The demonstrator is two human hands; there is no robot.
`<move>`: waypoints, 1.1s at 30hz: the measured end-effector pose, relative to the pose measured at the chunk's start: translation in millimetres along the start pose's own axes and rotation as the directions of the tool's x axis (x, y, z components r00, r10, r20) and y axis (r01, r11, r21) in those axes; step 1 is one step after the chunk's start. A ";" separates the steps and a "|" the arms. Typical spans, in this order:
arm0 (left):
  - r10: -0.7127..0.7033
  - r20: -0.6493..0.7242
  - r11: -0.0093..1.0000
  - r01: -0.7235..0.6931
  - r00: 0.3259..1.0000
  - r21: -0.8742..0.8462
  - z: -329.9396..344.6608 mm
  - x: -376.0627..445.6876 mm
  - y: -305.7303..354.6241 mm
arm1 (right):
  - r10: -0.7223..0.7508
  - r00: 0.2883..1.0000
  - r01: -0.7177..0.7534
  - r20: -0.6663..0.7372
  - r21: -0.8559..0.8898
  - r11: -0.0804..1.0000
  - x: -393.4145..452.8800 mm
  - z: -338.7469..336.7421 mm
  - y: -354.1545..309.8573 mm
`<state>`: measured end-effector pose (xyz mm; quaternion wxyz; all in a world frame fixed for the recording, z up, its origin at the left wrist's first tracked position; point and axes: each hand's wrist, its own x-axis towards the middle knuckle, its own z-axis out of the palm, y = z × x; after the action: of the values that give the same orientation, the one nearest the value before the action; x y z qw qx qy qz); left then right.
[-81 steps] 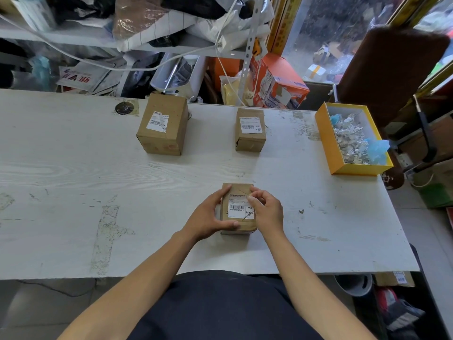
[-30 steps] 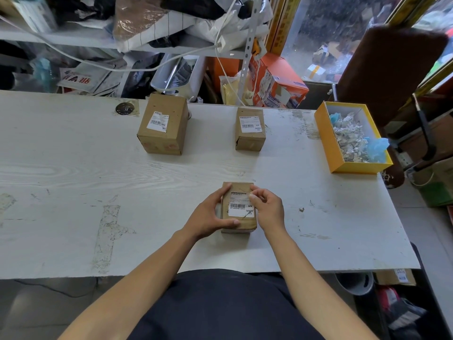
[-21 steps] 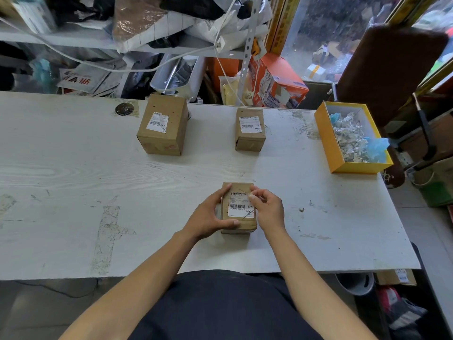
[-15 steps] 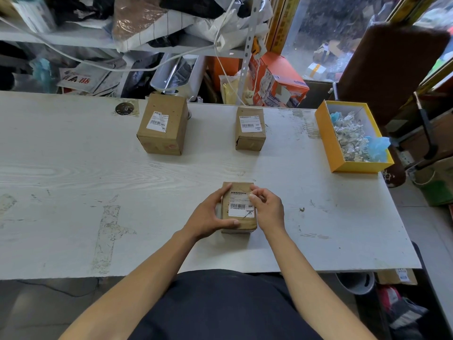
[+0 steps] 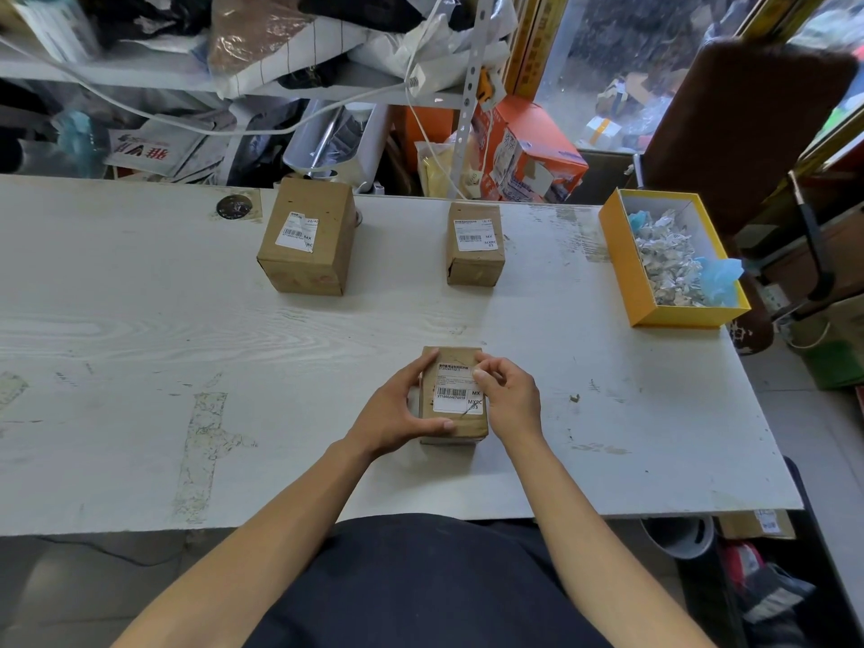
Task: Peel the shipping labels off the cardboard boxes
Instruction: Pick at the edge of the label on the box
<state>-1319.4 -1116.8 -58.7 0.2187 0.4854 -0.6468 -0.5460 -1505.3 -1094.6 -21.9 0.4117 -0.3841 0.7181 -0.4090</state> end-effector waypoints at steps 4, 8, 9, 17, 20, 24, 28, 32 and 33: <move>-0.003 -0.002 1.000 0.003 1.000 -0.001 -0.1 0.1 -0.1 | 0.003 1.000 -0.003 0.000 0.001 1.000 -0.3 -0.5 -0.1; -0.006 0.000 1.000 0.006 1.000 -0.001 0.2 0.4 0.2 | 0.006 1.000 -0.006 0.001 0.000 1.000 -0.3 -0.9 -1.2; -0.005 0.001 1.000 0.005 1.000 -0.002 0.1 0.3 0.1 | 0.005 1.000 -0.005 0.003 0.001 1.000 -0.1 -1.0 -0.8; -0.008 0.002 1.000 0.008 1.000 -0.009 0.3 0.0 -0.5 | 0.006 1.000 -0.006 0.008 0.014 1.000 1.0 -1.3 0.0; -0.003 0.001 1.000 0.003 1.000 -0.008 0.3 -0.1 -0.3 | 0.010 1.000 -0.011 0.009 0.012 1.000 1.8 -1.6 1.5; -0.004 -0.002 1.000 0.004 1.000 -0.016 0.2 -0.2 -0.2 | 0.014 1.000 -0.015 0.018 0.024 1.000 1.3 -1.9 -0.4; 0.001 -0.005 1.000 -0.001 1.000 -0.017 0.5 -0.3 -0.3 | 0.006 1.000 -0.007 0.022 0.028 1.000 0.4 -2.1 -2.4; 0.004 -0.006 1.000 -0.004 1.000 -0.020 0.5 -0.3 -0.6 | 0.007 1.000 -0.008 0.023 0.031 0.999 1.0 -1.4 -1.7; 0.006 -0.006 1.000 -0.006 1.000 -0.019 0.5 -0.3 -0.5 | 0.007 1.000 -0.008 0.022 0.029 1.000 1.3 -1.2 -1.2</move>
<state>-1319.4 -1116.3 -59.3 0.2268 0.4830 -0.6425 -0.5500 -1506.7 -1095.9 -20.8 0.4266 -0.3796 0.7090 -0.4138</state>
